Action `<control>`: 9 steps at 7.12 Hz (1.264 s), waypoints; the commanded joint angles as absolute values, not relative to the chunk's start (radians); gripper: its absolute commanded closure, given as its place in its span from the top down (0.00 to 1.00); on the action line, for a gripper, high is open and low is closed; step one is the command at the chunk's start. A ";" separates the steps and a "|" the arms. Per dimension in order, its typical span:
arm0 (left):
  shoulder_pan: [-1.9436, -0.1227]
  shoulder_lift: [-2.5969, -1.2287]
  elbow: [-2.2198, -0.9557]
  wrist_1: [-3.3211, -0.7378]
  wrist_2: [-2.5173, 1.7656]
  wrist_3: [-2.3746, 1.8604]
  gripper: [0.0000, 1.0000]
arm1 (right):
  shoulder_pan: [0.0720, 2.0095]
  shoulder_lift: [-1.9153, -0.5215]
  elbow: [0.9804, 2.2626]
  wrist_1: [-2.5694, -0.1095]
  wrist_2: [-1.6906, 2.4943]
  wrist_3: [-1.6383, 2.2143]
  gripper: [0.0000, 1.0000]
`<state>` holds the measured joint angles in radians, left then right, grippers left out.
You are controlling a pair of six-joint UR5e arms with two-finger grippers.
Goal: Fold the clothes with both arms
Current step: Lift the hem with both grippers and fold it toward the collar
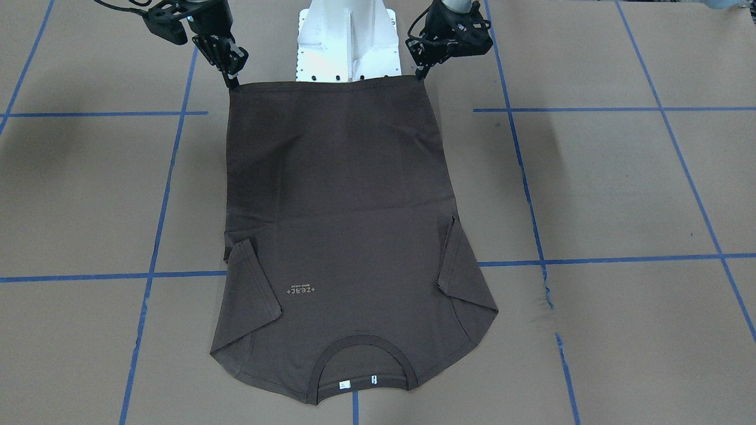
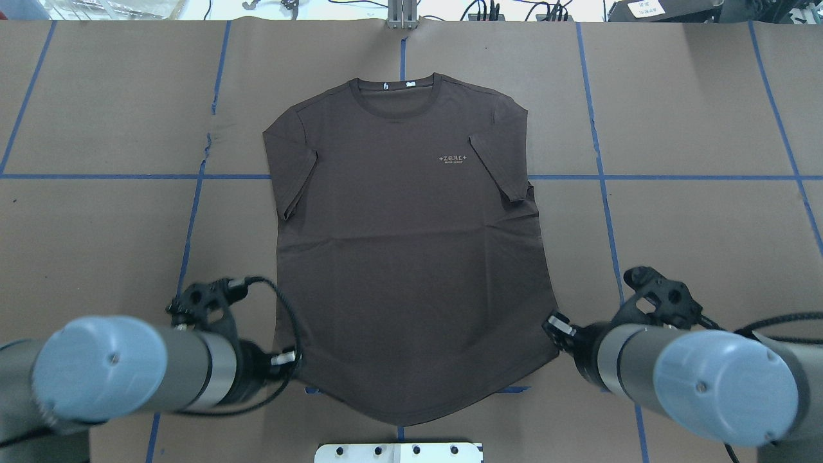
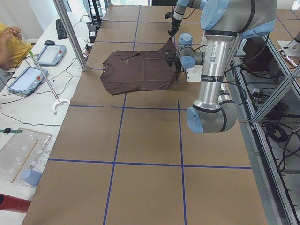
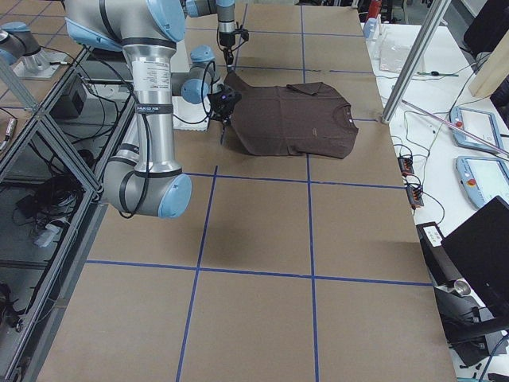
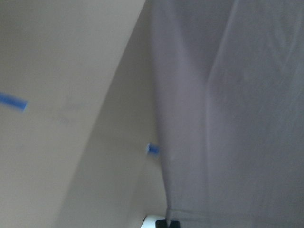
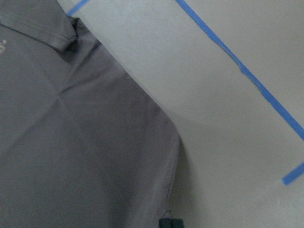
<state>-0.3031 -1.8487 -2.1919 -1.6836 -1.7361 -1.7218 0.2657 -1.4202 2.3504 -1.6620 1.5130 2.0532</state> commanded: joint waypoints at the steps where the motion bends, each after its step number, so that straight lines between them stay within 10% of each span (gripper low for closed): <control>1: -0.535 -1.960 -2.045 -1.672 -1.824 -1.473 0.00 | 0.546 -1.228 2.135 -1.663 1.685 1.845 0.00; 6: -0.787 -2.153 -1.492 -1.992 -1.801 -1.367 0.00 | 0.804 -0.843 1.284 -1.299 1.733 1.586 0.00; 9: -0.790 -2.224 -1.268 -2.187 -1.712 -1.368 0.00 | 0.819 -0.775 1.137 -1.255 1.729 1.574 0.00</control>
